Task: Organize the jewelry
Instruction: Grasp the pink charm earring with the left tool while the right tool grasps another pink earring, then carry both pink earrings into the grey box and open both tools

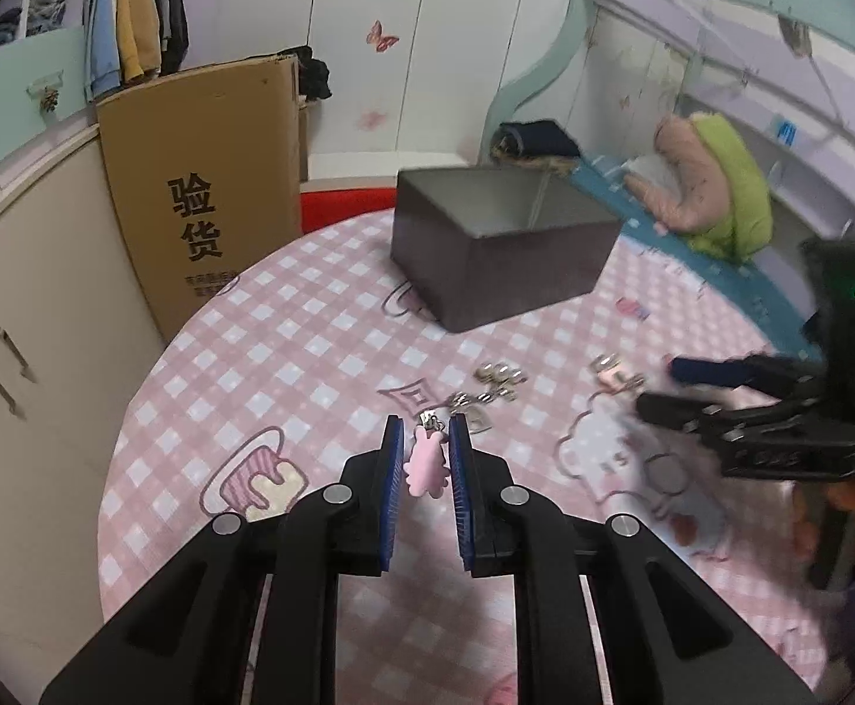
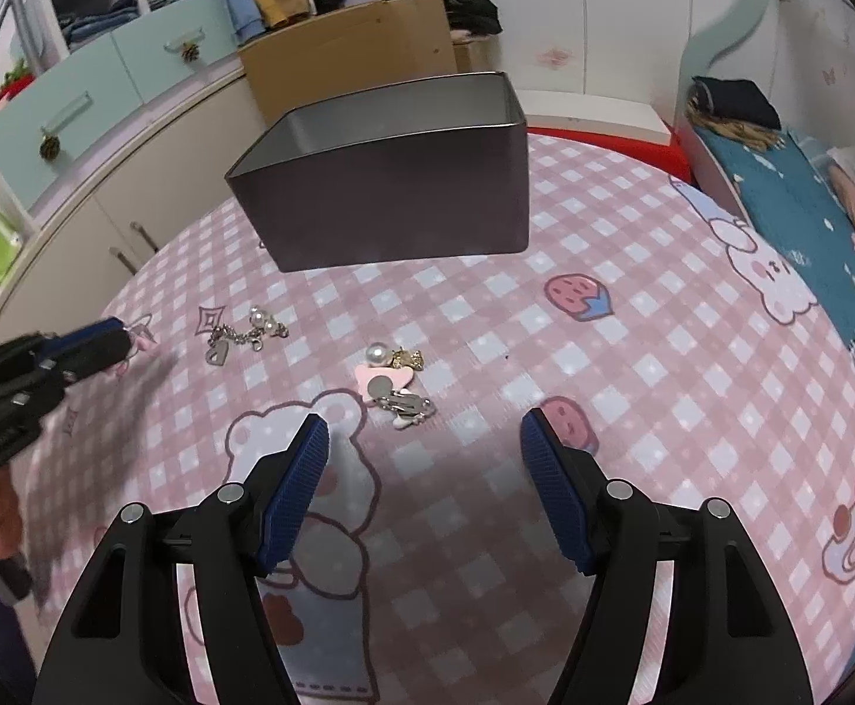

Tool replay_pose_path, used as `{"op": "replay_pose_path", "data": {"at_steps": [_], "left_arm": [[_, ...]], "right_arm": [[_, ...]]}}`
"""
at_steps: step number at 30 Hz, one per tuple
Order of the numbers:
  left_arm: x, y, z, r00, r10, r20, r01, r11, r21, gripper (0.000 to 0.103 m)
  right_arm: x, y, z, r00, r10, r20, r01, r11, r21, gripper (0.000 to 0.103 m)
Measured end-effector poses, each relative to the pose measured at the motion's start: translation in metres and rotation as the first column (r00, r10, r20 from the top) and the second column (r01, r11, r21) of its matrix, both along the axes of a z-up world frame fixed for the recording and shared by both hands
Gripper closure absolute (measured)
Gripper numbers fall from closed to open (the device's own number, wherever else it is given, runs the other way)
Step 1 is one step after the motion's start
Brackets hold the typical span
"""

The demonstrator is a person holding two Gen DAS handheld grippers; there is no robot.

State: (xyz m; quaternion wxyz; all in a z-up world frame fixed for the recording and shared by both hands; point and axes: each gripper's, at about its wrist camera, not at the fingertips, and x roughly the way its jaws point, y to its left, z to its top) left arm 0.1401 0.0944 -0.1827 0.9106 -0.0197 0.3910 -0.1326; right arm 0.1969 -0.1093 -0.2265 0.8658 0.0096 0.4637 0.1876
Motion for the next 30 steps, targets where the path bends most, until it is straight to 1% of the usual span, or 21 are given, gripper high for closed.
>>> {"op": "replay_pose_path", "data": {"at_steps": [5,7,9,10,13,15,16,24,30], "left_arm": [[-0.003,0.001,0.009,1.000,0.011,0.013,-0.011,1.000,-0.015,0.089],[-0.003,-0.001,0.008,1.000,0.009,0.007,-0.009,1.000,-0.012,0.089],[-0.002,-0.003,0.006,1.000,0.008,-0.004,-0.008,1.000,-0.012,0.089],[-0.001,-0.003,0.005,1.000,0.006,-0.007,-0.006,1.000,-0.014,0.089],[-0.001,-0.006,0.004,1.000,0.001,-0.013,-0.001,1.000,-0.022,0.089],[-0.001,-0.009,0.005,1.000,-0.005,-0.011,0.005,1.000,-0.024,0.089],[-0.001,-0.011,0.005,1.000,-0.009,-0.012,0.009,1.000,-0.025,0.089],[-0.001,-0.021,0.011,1.000,-0.029,-0.004,0.028,0.999,-0.044,0.089],[0.002,-0.031,0.028,0.997,-0.066,0.027,0.067,0.996,-0.060,0.089]], "right_arm": [[0.008,0.007,-0.001,1.000,0.018,0.018,-0.017,1.000,-0.026,0.038],[0.011,0.011,0.000,0.999,0.028,0.028,-0.026,0.998,-0.052,0.046],[0.013,0.014,0.000,0.999,0.044,0.032,-0.042,0.997,-0.058,0.054],[0.013,0.017,0.000,0.998,0.050,0.037,-0.047,0.996,-0.077,0.055],[0.012,0.020,0.000,0.996,0.068,0.055,-0.061,0.990,-0.124,0.067],[0.011,0.018,0.001,0.996,0.073,0.051,-0.066,0.991,-0.116,0.077],[0.010,0.017,0.001,0.996,0.075,0.050,-0.069,0.991,-0.116,0.080],[-0.001,0.006,0.002,0.997,0.052,0.050,-0.046,0.992,-0.117,0.080],[-0.005,-0.007,0.019,0.997,0.028,0.076,-0.022,0.997,-0.080,0.080]]}}
